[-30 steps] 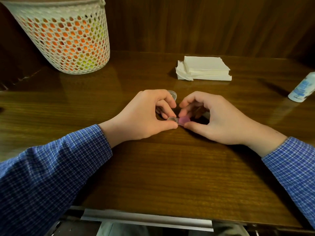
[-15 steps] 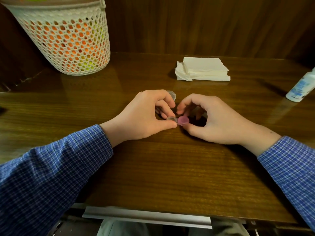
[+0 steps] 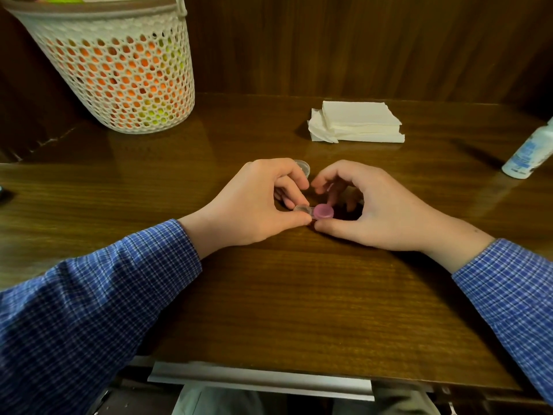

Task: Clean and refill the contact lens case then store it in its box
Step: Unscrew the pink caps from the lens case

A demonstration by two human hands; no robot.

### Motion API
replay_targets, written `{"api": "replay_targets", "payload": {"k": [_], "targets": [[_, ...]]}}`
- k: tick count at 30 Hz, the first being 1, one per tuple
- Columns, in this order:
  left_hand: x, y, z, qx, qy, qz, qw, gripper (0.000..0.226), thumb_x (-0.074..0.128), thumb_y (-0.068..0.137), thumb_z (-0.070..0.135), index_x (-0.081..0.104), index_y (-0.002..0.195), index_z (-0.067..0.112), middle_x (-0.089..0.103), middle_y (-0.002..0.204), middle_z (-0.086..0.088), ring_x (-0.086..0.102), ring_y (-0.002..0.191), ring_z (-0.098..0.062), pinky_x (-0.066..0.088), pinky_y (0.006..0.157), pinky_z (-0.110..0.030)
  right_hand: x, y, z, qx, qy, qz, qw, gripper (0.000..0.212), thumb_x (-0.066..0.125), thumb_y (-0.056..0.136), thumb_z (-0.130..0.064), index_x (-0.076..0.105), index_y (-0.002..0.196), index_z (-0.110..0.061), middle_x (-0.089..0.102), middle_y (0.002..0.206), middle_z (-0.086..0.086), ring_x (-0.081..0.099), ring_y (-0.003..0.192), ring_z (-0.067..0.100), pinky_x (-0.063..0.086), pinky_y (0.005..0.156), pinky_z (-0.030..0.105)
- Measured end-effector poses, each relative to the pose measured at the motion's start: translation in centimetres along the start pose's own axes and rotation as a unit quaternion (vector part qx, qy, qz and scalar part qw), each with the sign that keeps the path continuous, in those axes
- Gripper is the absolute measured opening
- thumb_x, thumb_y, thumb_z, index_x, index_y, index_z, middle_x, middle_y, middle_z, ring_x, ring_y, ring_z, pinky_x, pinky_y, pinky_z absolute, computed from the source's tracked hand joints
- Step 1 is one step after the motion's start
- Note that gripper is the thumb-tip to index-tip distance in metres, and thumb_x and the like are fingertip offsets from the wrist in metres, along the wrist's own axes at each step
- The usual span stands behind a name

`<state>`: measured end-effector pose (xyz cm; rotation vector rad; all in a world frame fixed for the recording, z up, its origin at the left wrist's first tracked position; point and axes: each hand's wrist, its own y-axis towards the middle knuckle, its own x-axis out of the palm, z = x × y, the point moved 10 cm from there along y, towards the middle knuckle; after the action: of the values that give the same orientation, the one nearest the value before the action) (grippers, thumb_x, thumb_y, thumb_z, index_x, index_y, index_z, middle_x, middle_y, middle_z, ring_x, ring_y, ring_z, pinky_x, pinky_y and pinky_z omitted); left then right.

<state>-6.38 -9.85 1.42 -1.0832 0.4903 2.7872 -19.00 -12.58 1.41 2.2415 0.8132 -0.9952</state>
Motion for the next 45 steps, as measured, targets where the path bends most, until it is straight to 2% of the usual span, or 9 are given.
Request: {"api": "replay_targets", "payload": {"k": [2, 4, 8, 15, 22, 28, 35, 41, 45], "targets": [[-0.04, -0.01, -0.03, 0.000, -0.003, -0.001, 1.000, 0.042, 0.090, 0.077, 0.021, 0.069, 0.113, 0.017, 0.079, 0.088, 0.010, 0.074, 0.082, 0.001, 0.059, 0.080, -0.015, -0.09, 0.09, 0.28, 0.012, 0.005, 0.010, 1.000, 0.044, 0.083, 0.078, -0.045, 0.064, 0.116, -0.032, 0.067, 0.100, -0.016, 0.064, 0.093, -0.001, 0.056, 0.078, 0.018], [-0.04, -0.01, 0.02, 0.000, -0.003, -0.002, 1.000, 0.042, 0.091, 0.077, 0.022, 0.069, 0.113, 0.017, 0.079, 0.088, 0.011, 0.074, 0.083, 0.001, 0.058, 0.080, -0.015, -0.11, 0.08, 0.49, 0.019, 0.028, 0.005, 0.999, 0.039, 0.083, 0.080, -0.039, 0.065, 0.114, -0.032, 0.069, 0.095, -0.015, 0.066, 0.089, 0.002, 0.057, 0.078, 0.023], [-0.01, 0.00, 0.10, 0.001, -0.003, -0.004, 1.000, 0.043, 0.091, 0.077, 0.020, 0.069, 0.113, 0.016, 0.079, 0.089, 0.010, 0.074, 0.083, 0.001, 0.058, 0.079, -0.014, 0.05, -0.07, 0.13, 0.002, 0.041, -0.016, 0.999, 0.032, 0.080, 0.086, -0.027, 0.065, 0.115, -0.031, 0.071, 0.103, -0.016, 0.067, 0.097, 0.004, 0.057, 0.082, 0.025], [-0.02, -0.05, 0.04, 0.000, -0.001, -0.001, 1.000, 0.041, 0.090, 0.078, 0.020, 0.069, 0.113, 0.016, 0.079, 0.088, 0.009, 0.074, 0.083, 0.000, 0.058, 0.080, -0.014, -0.22, 0.07, 0.63, 0.026, 0.033, 0.007, 0.999, 0.042, 0.082, 0.075, -0.048, 0.066, 0.111, -0.034, 0.067, 0.098, -0.017, 0.064, 0.092, 0.000, 0.056, 0.078, 0.024], [-0.08, -0.06, -0.03, -0.003, 0.002, -0.001, 1.000, 0.043, 0.091, 0.077, 0.022, 0.069, 0.114, 0.017, 0.079, 0.090, 0.010, 0.074, 0.084, -0.001, 0.059, 0.082, -0.018, 0.10, -0.01, 0.38, 0.008, 0.049, -0.022, 0.999, 0.029, 0.080, 0.087, -0.027, 0.067, 0.112, -0.030, 0.071, 0.102, -0.014, 0.068, 0.097, 0.006, 0.058, 0.082, 0.027], [-0.03, -0.05, -0.06, -0.003, 0.002, -0.002, 1.000, 0.042, 0.090, 0.078, 0.023, 0.069, 0.114, 0.018, 0.079, 0.088, 0.011, 0.074, 0.083, 0.000, 0.058, 0.082, -0.015, -0.12, 0.08, 0.69, 0.022, 0.028, 0.006, 0.999, 0.041, 0.084, 0.075, -0.046, 0.066, 0.110, -0.032, 0.068, 0.095, -0.016, 0.064, 0.090, -0.001, 0.055, 0.076, 0.016], [0.03, -0.01, -0.02, -0.001, -0.001, -0.003, 1.000, 0.043, 0.091, 0.077, 0.022, 0.069, 0.114, 0.019, 0.079, 0.090, 0.010, 0.074, 0.084, 0.000, 0.059, 0.081, -0.016, 0.11, -0.02, 0.37, 0.006, 0.035, -0.019, 0.999, 0.030, 0.082, 0.086, -0.028, 0.066, 0.112, -0.031, 0.070, 0.100, -0.015, 0.067, 0.093, 0.004, 0.058, 0.079, 0.024], [0.03, 0.00, -0.17, -0.004, -0.003, -0.004, 1.000, 0.040, 0.090, 0.078, 0.022, 0.069, 0.113, 0.022, 0.079, 0.087, 0.013, 0.073, 0.084, 0.003, 0.056, 0.080, -0.011, -0.18, 0.10, 0.47, 0.017, 0.020, 0.010, 1.000, 0.040, 0.082, 0.077, -0.047, 0.067, 0.111, -0.031, 0.068, 0.096, -0.017, 0.064, 0.090, 0.000, 0.057, 0.074, 0.020], [0.06, 0.01, -0.11, -0.005, -0.002, -0.004, 1.000, 0.042, 0.091, 0.077, 0.023, 0.069, 0.112, 0.021, 0.079, 0.087, 0.012, 0.073, 0.083, 0.003, 0.055, 0.080, -0.011, 0.06, -0.04, 0.37, 0.009, 0.036, -0.007, 0.999, 0.030, 0.082, 0.084, -0.030, 0.066, 0.110, -0.031, 0.071, 0.094, -0.015, 0.066, 0.088, 0.003, 0.056, 0.073, 0.019]]}}
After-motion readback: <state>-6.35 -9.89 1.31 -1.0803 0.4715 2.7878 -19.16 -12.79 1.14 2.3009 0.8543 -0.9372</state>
